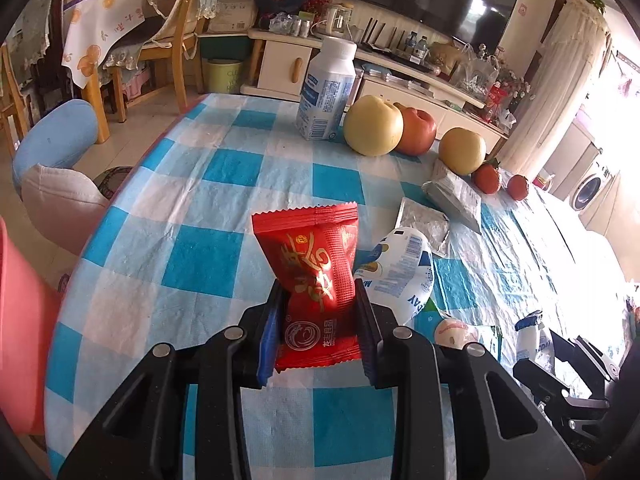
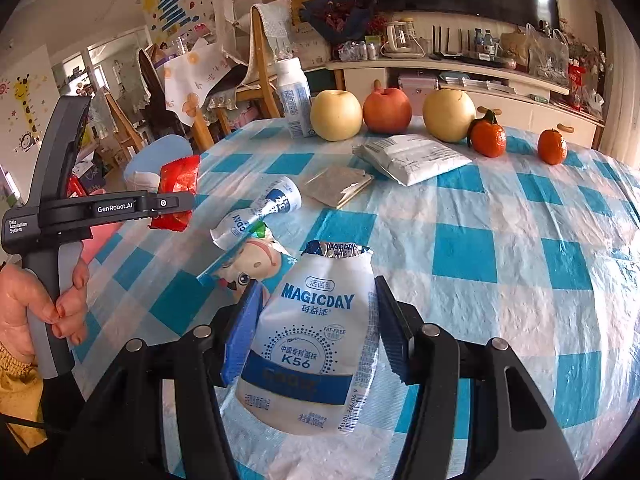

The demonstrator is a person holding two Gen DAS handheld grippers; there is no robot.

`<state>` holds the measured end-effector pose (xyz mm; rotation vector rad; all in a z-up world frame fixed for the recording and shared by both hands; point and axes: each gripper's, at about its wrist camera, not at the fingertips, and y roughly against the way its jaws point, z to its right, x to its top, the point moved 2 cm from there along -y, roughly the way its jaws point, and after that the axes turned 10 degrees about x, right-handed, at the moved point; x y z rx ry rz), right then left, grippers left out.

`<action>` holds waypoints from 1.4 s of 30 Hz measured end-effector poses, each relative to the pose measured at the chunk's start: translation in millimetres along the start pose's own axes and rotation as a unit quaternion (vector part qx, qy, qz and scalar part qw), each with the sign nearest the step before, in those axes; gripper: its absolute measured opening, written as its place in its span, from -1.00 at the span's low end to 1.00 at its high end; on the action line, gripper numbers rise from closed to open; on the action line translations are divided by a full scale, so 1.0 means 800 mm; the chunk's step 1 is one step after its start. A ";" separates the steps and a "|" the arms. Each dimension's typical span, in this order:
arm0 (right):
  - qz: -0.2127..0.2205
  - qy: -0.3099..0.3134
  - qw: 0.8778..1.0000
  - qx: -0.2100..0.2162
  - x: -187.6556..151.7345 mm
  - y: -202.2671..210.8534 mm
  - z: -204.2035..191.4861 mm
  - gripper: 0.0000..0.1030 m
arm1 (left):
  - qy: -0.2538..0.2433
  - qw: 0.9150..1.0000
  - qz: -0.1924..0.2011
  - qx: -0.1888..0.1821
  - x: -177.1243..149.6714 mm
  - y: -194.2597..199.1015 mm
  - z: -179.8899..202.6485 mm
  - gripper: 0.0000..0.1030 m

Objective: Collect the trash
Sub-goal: 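Lift the red wrapper and MAGICDAY pouch and carry both toward the pink bucket, then open both grippers over the pink bucket to drop the wrapper and pouch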

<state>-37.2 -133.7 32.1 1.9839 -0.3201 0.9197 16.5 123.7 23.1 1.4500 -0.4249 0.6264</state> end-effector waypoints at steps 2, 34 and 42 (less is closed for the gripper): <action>0.003 0.003 1.000 -0.001 0.003 0.000 -0.005 0.11 | 0.000 1.000 0.005 0.006 0.000 0.006 -0.005 -0.33; -0.023 0.108 0.986 0.124 0.076 -0.096 -0.257 0.11 | 0.188 0.966 0.080 0.159 0.025 0.101 -0.262 -0.32; -0.033 0.190 0.966 0.173 0.097 -0.146 -0.376 0.11 | 0.275 0.938 0.070 0.201 -0.002 0.116 -0.373 -0.32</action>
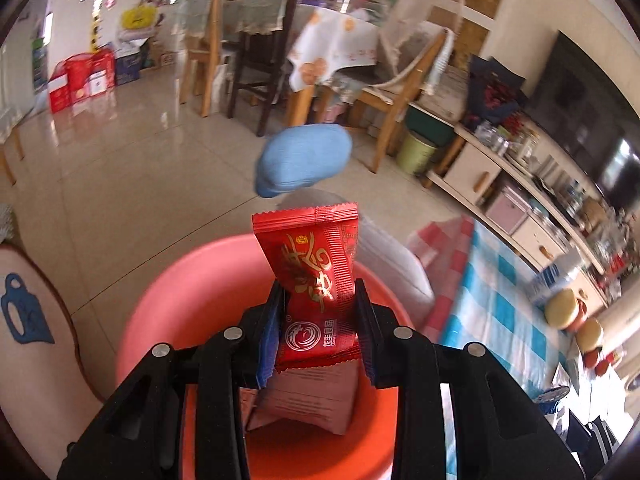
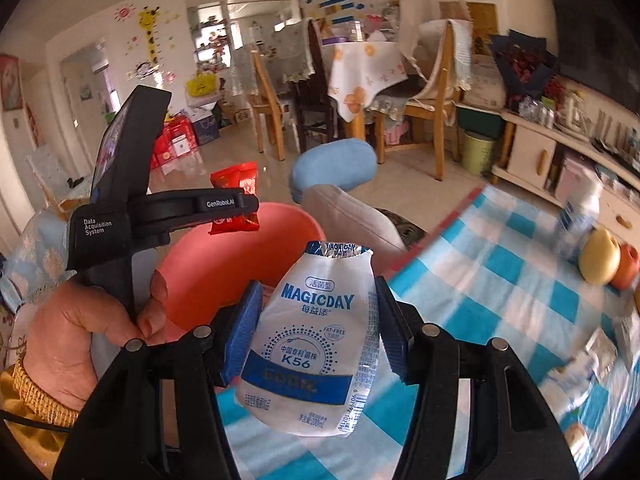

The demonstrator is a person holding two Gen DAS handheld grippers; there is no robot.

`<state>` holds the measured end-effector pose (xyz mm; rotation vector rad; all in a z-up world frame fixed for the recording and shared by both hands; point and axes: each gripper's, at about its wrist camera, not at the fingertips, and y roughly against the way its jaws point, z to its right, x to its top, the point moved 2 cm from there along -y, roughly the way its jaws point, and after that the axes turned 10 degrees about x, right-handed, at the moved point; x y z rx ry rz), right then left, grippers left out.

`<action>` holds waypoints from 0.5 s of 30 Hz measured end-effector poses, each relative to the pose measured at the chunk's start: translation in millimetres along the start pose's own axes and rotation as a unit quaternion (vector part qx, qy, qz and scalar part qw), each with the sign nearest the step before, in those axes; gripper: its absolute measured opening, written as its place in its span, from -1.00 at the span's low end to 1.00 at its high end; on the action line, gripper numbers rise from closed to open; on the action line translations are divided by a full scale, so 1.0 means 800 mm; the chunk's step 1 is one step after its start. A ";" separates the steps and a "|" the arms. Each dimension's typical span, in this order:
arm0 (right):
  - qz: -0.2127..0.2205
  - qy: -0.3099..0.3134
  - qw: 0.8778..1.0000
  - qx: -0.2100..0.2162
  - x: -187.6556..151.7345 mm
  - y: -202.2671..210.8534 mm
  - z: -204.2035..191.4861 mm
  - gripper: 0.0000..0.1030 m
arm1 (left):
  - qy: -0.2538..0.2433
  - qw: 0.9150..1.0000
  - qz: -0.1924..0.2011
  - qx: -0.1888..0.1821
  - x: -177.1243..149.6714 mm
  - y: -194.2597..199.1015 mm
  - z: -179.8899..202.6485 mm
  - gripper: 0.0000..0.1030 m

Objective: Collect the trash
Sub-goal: 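Open both grippers over the pink bucket to drop the wrapper and pouch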

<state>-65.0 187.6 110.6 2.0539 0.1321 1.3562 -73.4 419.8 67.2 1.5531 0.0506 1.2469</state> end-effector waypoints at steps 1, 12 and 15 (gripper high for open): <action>-0.002 0.006 1.000 0.004 0.005 -0.008 -0.006 0.11 | 0.006 1.000 -0.002 0.004 0.001 -0.003 -0.009 -0.32; -0.029 -0.002 0.999 0.038 0.029 -0.105 -0.034 0.62 | 0.049 0.997 -0.029 0.048 0.005 -0.031 -0.071 0.34; -0.021 -0.027 0.999 0.029 0.022 -0.102 -0.024 0.70 | 0.054 0.997 -0.028 0.053 0.002 -0.028 -0.072 0.51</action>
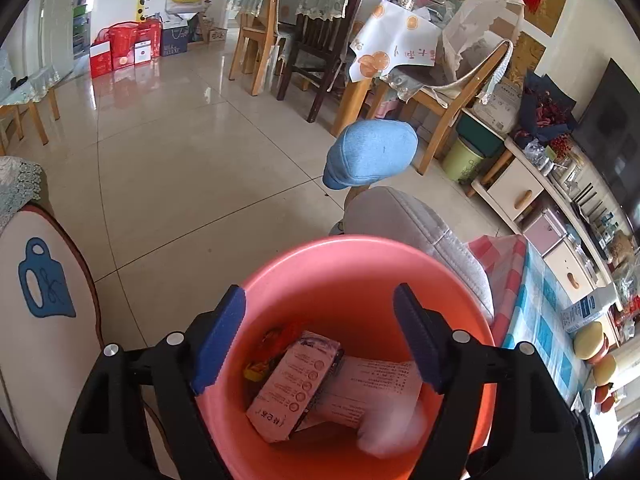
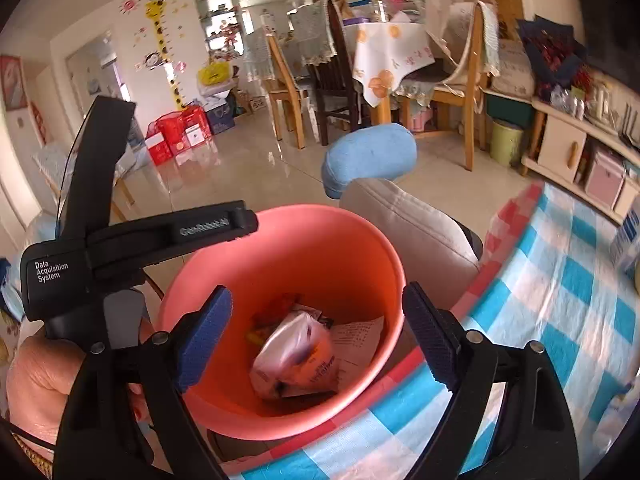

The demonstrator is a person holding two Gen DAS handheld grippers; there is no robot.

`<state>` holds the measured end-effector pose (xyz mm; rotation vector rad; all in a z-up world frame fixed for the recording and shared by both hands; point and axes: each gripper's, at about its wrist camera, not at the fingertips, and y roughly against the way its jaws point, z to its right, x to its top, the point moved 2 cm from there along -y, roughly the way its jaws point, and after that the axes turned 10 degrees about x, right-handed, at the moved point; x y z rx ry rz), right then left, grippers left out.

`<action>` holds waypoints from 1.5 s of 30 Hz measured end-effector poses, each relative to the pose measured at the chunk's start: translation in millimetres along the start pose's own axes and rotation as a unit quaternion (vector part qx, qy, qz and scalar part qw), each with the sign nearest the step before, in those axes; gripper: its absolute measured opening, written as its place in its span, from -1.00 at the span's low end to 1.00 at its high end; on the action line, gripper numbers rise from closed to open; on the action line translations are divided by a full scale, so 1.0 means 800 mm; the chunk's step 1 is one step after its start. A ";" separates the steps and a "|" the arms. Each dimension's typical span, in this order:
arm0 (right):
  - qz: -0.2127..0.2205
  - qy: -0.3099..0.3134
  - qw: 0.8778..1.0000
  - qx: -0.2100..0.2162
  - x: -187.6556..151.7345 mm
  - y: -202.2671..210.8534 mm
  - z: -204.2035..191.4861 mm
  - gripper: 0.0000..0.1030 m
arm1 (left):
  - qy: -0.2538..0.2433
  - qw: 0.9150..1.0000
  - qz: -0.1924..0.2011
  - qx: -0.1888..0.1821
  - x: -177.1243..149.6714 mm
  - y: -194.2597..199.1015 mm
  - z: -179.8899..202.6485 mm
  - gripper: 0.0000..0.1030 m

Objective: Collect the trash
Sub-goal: 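Open both grippers over the pink bucket to drop the wrapper and pouch, then move both grippers from the bucket back toward the table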

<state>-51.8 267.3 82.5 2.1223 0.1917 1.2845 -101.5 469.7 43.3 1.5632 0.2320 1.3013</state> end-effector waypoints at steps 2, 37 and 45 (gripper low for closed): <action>0.002 -0.013 1.000 -0.017 -0.006 0.009 0.009 0.75 | 0.002 1.000 0.003 0.002 0.000 0.002 0.002 0.71; -0.028 -0.019 0.984 -0.177 -0.124 0.157 0.103 0.92 | -0.205 0.975 0.089 -0.013 -0.066 0.078 0.185 0.84; -0.007 -0.022 0.980 -0.198 -0.143 0.195 0.124 0.92 | -0.239 0.964 0.114 -0.024 -0.087 0.100 0.220 0.84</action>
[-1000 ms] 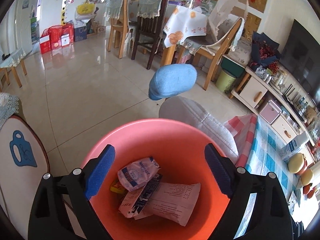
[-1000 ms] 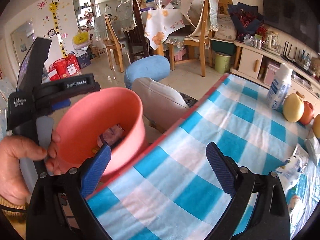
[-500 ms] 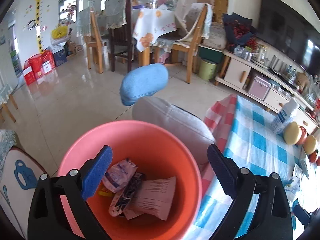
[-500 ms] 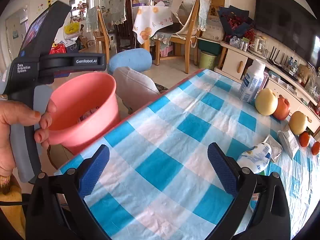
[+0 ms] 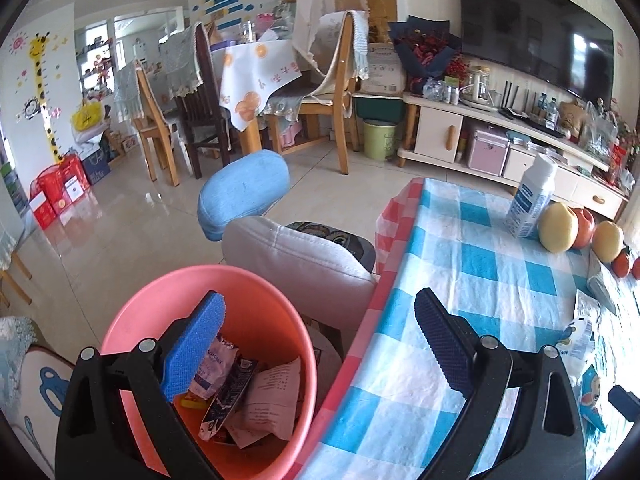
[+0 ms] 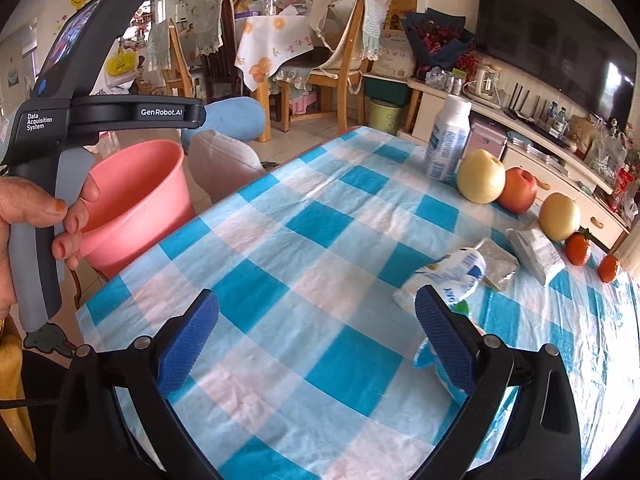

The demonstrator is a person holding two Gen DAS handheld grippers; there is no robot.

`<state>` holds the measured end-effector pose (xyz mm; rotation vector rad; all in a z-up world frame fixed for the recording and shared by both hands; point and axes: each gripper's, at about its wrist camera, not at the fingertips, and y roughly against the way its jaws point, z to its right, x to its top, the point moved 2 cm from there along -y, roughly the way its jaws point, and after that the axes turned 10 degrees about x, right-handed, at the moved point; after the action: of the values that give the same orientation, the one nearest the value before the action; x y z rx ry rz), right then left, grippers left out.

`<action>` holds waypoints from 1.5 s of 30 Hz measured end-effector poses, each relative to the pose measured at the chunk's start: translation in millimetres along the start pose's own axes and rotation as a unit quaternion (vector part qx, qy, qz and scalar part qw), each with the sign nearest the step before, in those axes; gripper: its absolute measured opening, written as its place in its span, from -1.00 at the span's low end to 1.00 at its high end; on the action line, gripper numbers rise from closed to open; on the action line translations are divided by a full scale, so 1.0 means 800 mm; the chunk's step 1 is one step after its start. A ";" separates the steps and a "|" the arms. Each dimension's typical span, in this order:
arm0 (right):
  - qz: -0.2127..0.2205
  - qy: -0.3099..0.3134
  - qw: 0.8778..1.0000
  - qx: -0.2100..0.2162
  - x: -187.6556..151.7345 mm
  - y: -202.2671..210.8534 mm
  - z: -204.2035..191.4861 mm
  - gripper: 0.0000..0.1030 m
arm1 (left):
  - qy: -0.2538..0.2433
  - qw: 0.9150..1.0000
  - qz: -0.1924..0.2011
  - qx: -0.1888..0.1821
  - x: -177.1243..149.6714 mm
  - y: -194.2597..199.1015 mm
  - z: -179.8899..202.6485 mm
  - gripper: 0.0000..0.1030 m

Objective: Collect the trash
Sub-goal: 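Move both grippers from the bucket back toward the table, then reach the left gripper to the white paper packet and close on it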

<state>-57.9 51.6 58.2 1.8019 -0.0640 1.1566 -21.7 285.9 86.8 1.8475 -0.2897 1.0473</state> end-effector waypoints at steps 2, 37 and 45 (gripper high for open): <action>0.007 0.000 1.000 -0.004 -0.004 0.005 0.006 0.92 | -0.008 1.000 0.007 -0.001 0.000 0.005 0.010 0.84; 0.050 -0.074 0.996 -0.026 -0.038 0.063 0.140 0.92 | -0.158 0.986 0.062 -0.002 -0.023 0.040 0.156 0.84; 0.052 -0.118 0.991 -0.028 -0.046 0.080 0.178 0.92 | -0.187 0.980 0.065 -0.024 -0.034 0.045 0.187 0.84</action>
<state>-13.7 -102.6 62.1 1.8966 -0.3288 0.9974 20.7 137.3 62.7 1.9958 -0.6596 0.7635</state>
